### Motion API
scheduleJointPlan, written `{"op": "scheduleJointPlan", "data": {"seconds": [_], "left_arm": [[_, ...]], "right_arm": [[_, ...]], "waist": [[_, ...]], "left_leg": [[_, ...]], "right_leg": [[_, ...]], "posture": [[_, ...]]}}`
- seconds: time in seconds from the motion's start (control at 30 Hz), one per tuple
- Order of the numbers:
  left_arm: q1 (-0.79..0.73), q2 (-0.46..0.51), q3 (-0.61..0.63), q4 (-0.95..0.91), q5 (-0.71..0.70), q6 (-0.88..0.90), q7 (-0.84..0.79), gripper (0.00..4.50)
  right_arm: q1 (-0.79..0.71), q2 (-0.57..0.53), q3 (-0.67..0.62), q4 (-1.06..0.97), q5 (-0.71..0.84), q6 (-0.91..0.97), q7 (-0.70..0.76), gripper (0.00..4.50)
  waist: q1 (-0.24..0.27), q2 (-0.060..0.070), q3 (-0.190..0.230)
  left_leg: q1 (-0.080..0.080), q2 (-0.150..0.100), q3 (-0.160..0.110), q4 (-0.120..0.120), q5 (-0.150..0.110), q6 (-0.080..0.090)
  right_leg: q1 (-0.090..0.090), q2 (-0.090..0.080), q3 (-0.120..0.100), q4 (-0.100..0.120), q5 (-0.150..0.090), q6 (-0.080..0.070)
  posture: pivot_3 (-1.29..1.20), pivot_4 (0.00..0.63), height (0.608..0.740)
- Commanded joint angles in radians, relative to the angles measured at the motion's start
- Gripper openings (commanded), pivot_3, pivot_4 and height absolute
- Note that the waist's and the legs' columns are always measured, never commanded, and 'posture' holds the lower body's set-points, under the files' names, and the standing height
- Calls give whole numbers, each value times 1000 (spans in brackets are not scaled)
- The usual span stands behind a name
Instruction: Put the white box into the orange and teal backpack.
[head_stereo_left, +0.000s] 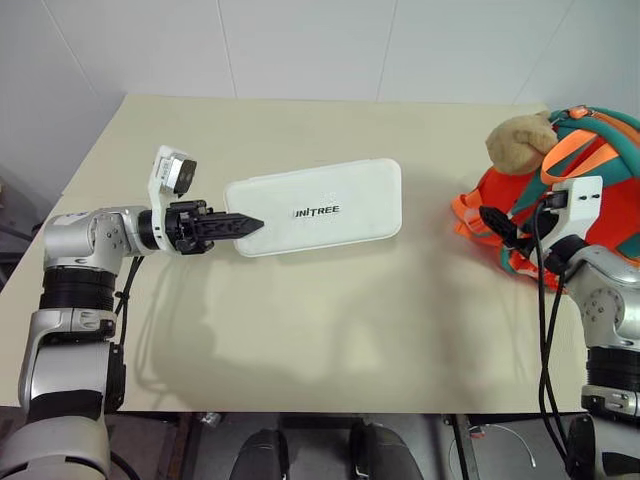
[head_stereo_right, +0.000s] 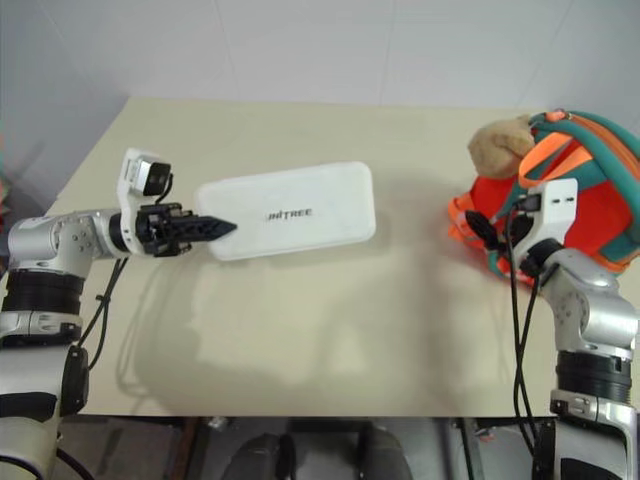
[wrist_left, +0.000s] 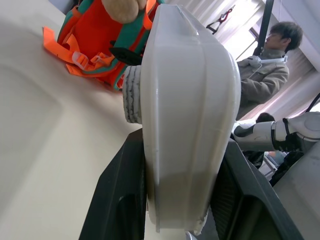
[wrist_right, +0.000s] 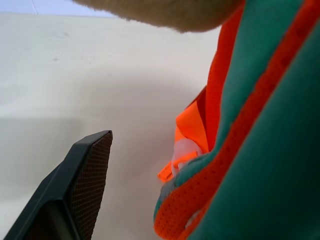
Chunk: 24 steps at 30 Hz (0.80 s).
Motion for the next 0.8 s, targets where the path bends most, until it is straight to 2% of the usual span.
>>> {"op": "scheduleJointPlan", "data": {"seconds": [0.03,0.23,0.37,0.47,0.73,0.8], "left_arm": [[1,24,31,-43,-36,9,-13,1264],[16,53,-11,-58,-38,127,2,1264],[25,49,-1,-65,-41,126,16,1264],[30,50,7,-73,-48,128,23,1264],[40,59,17,-81,-62,174,49,1264],[40,62,18,-78,-63,181,53,1264]], "right_arm": [[-30,5,-1,21,-7,-34,11,4500],[-75,29,13,72,-23,-64,6,4500],[-107,46,10,115,-38,-88,-6,4500],[-131,67,-7,141,-36,-117,-24,3881],[-157,102,-25,143,-18,-146,-29,1242],[-154,109,-19,129,-11,-143,-18,787]], "waist": [[0,0,0],[-9,0,0],[-19,0,0],[-20,0,0],[-22,0,0],[-21,0,0]], "left_leg": [[0,0,0,0,0,0],[0,0,0,0,0,0],[0,0,0,0,1,0],[0,0,-1,0,1,-1],[0,0,-1,-1,1,-1],[0,0,-1,-1,1,-1]], "right_leg": [[0,0,0,0,0,0],[0,0,0,0,0,0],[0,0,0,1,0,0],[0,0,0,1,0,0],[-1,0,1,1,0,0],[-1,0,1,1,0,0]], "posture": [[0,150,740],[0,150,740],[0,150,740],[0,150,740],[0,150,740],[0,150,740]]}}
